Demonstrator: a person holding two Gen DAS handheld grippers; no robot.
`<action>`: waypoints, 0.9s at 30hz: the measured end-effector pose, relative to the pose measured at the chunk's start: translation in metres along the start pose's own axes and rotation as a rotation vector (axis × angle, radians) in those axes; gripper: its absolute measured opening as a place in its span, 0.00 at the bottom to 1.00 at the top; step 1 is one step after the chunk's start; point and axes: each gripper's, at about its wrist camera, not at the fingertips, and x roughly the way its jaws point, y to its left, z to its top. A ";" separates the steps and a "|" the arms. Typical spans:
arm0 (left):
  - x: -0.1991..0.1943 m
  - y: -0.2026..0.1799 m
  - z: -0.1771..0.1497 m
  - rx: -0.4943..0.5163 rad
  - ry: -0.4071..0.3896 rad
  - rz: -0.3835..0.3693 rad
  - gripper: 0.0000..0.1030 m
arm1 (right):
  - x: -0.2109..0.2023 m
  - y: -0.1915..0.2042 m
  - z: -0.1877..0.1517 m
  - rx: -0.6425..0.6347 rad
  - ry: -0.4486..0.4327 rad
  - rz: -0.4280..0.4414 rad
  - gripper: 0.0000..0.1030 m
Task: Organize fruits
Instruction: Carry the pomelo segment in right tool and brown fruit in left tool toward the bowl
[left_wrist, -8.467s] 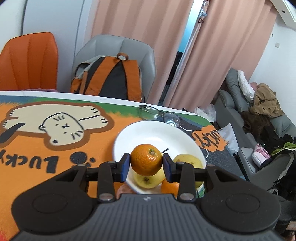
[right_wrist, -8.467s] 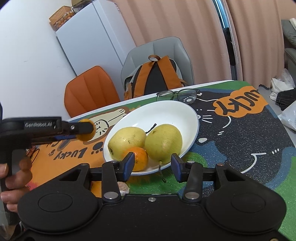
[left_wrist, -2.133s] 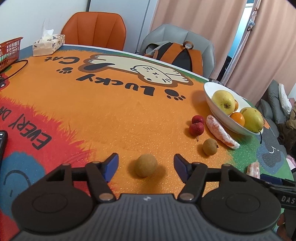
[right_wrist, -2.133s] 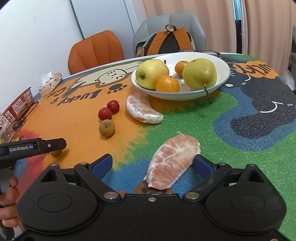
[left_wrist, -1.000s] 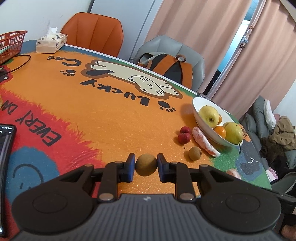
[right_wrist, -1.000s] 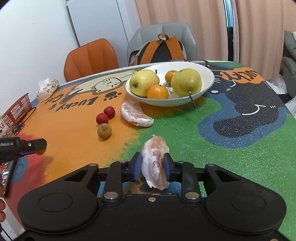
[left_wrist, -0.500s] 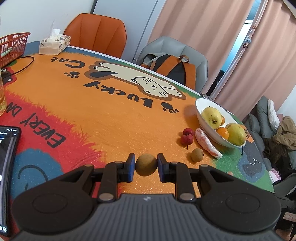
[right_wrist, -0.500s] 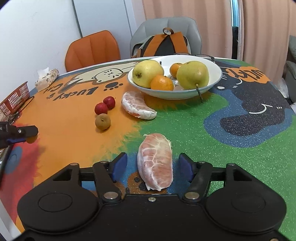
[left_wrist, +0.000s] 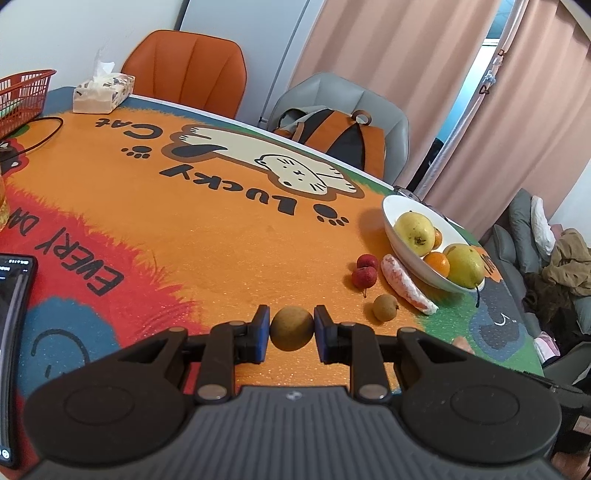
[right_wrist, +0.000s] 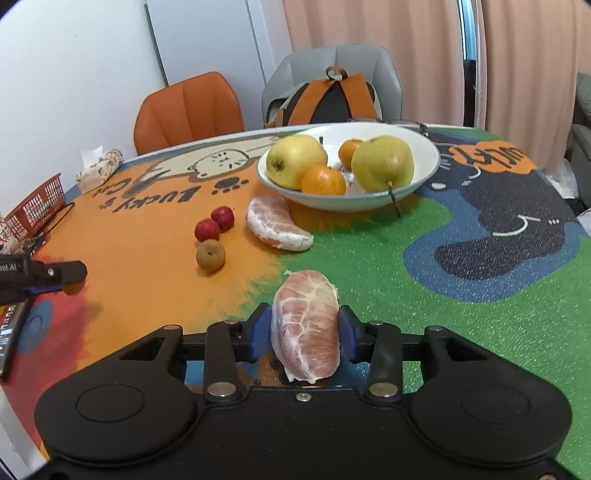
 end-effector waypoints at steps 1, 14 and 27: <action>-0.001 0.000 0.000 0.000 -0.002 -0.002 0.24 | -0.001 0.001 0.001 -0.002 -0.005 -0.001 0.39; -0.005 -0.002 0.008 0.001 -0.025 -0.005 0.24 | -0.013 0.007 0.016 -0.018 -0.048 0.001 0.39; 0.007 -0.028 0.015 0.041 -0.024 -0.034 0.24 | -0.022 -0.003 0.030 -0.009 -0.091 -0.005 0.39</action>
